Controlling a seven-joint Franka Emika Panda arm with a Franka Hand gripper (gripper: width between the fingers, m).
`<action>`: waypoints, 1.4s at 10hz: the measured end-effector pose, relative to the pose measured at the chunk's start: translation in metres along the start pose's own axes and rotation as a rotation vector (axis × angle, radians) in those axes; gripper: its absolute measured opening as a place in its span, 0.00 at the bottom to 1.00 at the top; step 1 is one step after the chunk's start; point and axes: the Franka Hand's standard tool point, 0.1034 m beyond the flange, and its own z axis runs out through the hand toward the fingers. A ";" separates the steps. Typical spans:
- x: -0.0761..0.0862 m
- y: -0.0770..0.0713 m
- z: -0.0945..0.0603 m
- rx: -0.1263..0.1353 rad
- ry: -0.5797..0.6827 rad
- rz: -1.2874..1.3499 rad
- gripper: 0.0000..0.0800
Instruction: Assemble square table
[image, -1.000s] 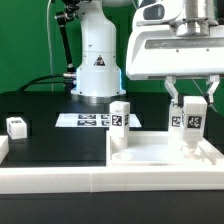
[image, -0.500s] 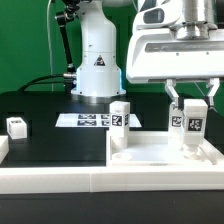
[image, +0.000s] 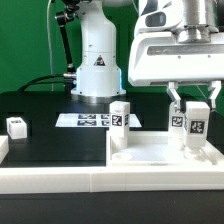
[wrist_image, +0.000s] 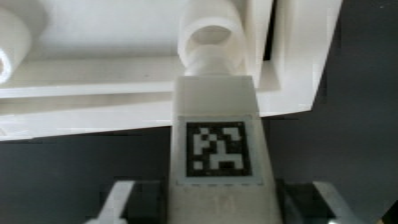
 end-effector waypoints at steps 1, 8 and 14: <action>0.000 -0.001 0.000 0.001 0.001 -0.001 0.36; -0.002 0.000 0.000 0.002 0.018 -0.020 0.36; -0.004 -0.001 0.000 0.002 0.016 -0.022 0.36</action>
Offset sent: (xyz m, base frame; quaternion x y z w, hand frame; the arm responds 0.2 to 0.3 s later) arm -0.0064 0.0012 -0.0049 0.0028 -0.0019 -0.0043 1.0000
